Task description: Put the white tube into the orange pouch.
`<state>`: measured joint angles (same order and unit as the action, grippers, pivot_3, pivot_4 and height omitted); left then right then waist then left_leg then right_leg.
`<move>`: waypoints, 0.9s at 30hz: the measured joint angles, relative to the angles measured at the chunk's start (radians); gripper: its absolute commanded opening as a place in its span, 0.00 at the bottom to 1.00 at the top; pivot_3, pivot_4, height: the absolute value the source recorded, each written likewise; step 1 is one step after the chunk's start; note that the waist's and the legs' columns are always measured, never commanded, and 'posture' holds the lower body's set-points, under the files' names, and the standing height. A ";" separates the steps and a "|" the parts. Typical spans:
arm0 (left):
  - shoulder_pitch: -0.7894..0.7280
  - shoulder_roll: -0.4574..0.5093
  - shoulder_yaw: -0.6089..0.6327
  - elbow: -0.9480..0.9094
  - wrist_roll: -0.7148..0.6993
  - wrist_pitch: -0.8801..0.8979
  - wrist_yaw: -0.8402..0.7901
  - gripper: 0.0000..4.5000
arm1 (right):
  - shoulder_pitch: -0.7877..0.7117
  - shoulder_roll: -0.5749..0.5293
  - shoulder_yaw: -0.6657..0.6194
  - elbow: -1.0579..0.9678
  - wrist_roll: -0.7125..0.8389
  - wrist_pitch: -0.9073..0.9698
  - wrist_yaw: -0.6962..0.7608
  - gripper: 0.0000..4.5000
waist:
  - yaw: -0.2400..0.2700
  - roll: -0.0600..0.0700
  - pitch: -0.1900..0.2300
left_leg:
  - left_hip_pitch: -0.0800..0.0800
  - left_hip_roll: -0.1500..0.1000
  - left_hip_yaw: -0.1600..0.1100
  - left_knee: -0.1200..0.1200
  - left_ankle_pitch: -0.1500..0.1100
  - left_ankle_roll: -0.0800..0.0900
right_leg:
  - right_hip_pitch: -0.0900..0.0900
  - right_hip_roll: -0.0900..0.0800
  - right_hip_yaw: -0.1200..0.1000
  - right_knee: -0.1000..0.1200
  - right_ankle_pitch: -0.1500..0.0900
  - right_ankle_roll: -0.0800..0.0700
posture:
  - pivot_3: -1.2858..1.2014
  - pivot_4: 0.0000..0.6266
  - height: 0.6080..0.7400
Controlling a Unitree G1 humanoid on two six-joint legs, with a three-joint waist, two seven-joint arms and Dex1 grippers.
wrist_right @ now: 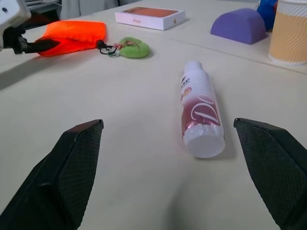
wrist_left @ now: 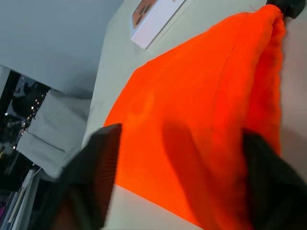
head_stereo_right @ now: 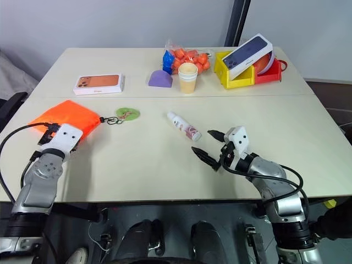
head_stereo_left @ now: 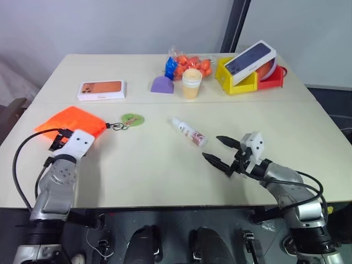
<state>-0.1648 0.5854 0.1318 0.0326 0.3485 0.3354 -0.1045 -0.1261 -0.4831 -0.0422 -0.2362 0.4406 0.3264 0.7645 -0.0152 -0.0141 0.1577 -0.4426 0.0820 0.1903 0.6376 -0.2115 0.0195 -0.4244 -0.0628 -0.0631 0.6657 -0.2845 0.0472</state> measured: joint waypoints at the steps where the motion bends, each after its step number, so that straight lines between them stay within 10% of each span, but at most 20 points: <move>1: -0.001 0.000 0.000 0.006 0.000 -0.002 0.000 0.26 | 0.000 0.001 0.000 -0.004 0.005 0.004 0.000 1.00 | 0.000 0.000 0.000 | 0.000 0.000 0.000 0.000 0.000 0.000 | 0.000 0.000 0.000 0.000 0.000 0.000 | 0.52 0.24 1.00; 4: -0.008 0.001 0.003 0.025 -0.001 -0.015 0.005 0.01 | 0.000 0.000 0.010 -0.016 0.016 0.023 0.009 1.00 | 0.000 0.000 0.000 | 0.000 0.000 0.000 0.000 0.000 0.000 | 0.000 0.000 0.000 0.000 0.000 0.000 | 0.52 0.24 1.00; 27: -0.012 -0.153 -0.180 -0.239 -0.079 0.018 -0.182 0.01 | -0.003 0.007 0.028 -0.035 0.017 0.036 0.025 1.00 | 0.003 -0.001 0.000 | -0.001 0.000 0.000 0.007 -0.001 0.001 | 0.002 0.000 0.000 0.002 0.000 0.000 | 0.52 0.24 1.00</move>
<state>-0.1766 0.4325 -0.0484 -0.2059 0.2693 0.3531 -0.2864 -0.1290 -0.4756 -0.0144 -0.2712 0.4571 0.3620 0.7892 -0.0124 -0.0146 0.1574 -0.4433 0.0824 0.1899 0.6447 -0.2123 0.0208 -0.4222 -0.0623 -0.0635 0.6676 -0.2845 0.0472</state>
